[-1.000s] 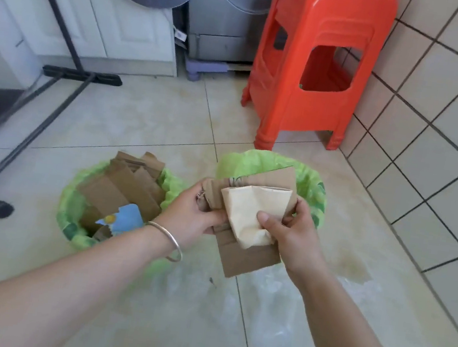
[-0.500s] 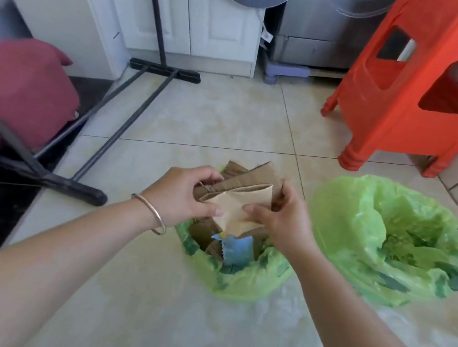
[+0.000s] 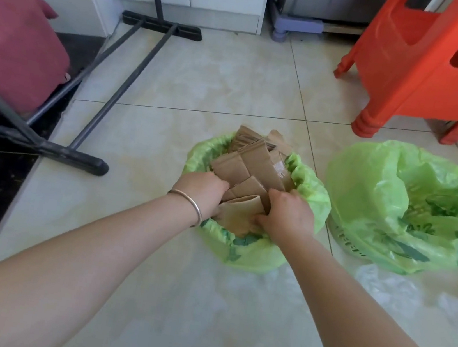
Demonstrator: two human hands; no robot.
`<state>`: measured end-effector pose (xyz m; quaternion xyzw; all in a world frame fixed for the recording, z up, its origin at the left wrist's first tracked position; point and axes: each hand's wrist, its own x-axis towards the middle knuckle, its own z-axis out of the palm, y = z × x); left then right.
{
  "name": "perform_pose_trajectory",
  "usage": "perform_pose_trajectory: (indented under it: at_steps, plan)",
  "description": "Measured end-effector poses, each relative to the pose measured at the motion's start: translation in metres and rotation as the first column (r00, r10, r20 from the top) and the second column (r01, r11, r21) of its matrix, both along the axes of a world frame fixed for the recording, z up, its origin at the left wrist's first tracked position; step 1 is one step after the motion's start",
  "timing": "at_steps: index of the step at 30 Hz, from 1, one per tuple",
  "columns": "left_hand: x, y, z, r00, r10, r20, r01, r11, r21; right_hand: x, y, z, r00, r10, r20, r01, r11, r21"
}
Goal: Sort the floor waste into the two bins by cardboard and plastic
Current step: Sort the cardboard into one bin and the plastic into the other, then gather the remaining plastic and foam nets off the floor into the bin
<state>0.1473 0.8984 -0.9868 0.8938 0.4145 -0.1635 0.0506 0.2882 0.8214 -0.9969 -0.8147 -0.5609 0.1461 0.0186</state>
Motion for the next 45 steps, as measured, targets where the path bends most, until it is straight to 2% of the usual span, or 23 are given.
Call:
perform_pose_trajectory:
  at_steps: [4,8,13,16,19,23,27,29,31,34,37,40,45]
  plan:
    - [0.014,-0.003,0.001,0.985,-0.030,-0.170,0.059,0.984,0.170,-0.002,0.003,-0.001,0.996,0.029,0.082,-0.022,0.996,-0.089]
    - [0.016,-0.010,0.011,0.987,-0.027,-0.161,0.064,0.970,0.233,-0.002,-0.003,0.007,0.999,0.021,0.045,-0.017,0.997,-0.080]
    - [0.020,-0.020,0.039,0.998,0.050,-0.029,-0.042,0.972,0.233,0.007,-0.020,0.024,0.999,0.033,0.019,-0.035,0.997,0.068]
    - [0.032,-0.030,0.051,0.995,0.001,0.098,-0.025,0.970,0.244,0.017,-0.032,0.032,1.000,0.017,0.019,-0.020,0.985,0.173]
    - [0.051,-0.048,0.061,0.967,-0.116,0.228,0.055,0.965,0.257,0.029,-0.049,0.037,0.999,0.022,0.035,-0.030,0.970,0.241]
    - [0.075,-0.085,0.056,0.875,-0.300,0.380,0.227,0.947,0.225,0.051,-0.088,0.037,0.999,-0.014,-0.031,0.023,0.947,0.320]
    - [0.096,-0.132,0.027,0.707,-0.503,0.496,0.433,0.864,0.259,0.079,-0.145,0.020,0.999,-0.016,-0.030,0.026,0.929,0.370]
    - [0.110,-0.159,0.010,0.773,-0.503,0.386,0.510,0.855,0.095,0.093,-0.178,0.005,0.999,-0.029,-0.045,0.043,0.940,0.337]
    - [0.117,-0.189,-0.010,0.841,-0.478,0.255,0.518,0.847,-0.119,0.104,-0.213,-0.014,0.998,-0.032,-0.048,0.045,0.959,0.279]
    - [0.119,-0.236,-0.045,0.853,-0.503,0.141,0.519,0.787,-0.333,0.114,-0.261,-0.041,0.999,-0.034,-0.036,0.041,0.978,0.203]
    - [0.111,-0.279,-0.078,0.818,-0.575,0.022,0.497,0.686,-0.532,0.118,-0.300,-0.067,0.999,-0.037,-0.027,0.041,0.986,0.161]
    - [0.099,-0.313,-0.101,0.756,-0.655,-0.011,0.523,0.614,-0.591,0.119,-0.328,-0.089,0.997,-0.048,-0.061,0.054,0.994,0.096]
    - [0.090,-0.349,-0.123,0.702,-0.711,-0.041,0.559,0.586,-0.587,0.117,-0.362,-0.109,0.996,-0.041,-0.079,0.043,0.999,0.017]
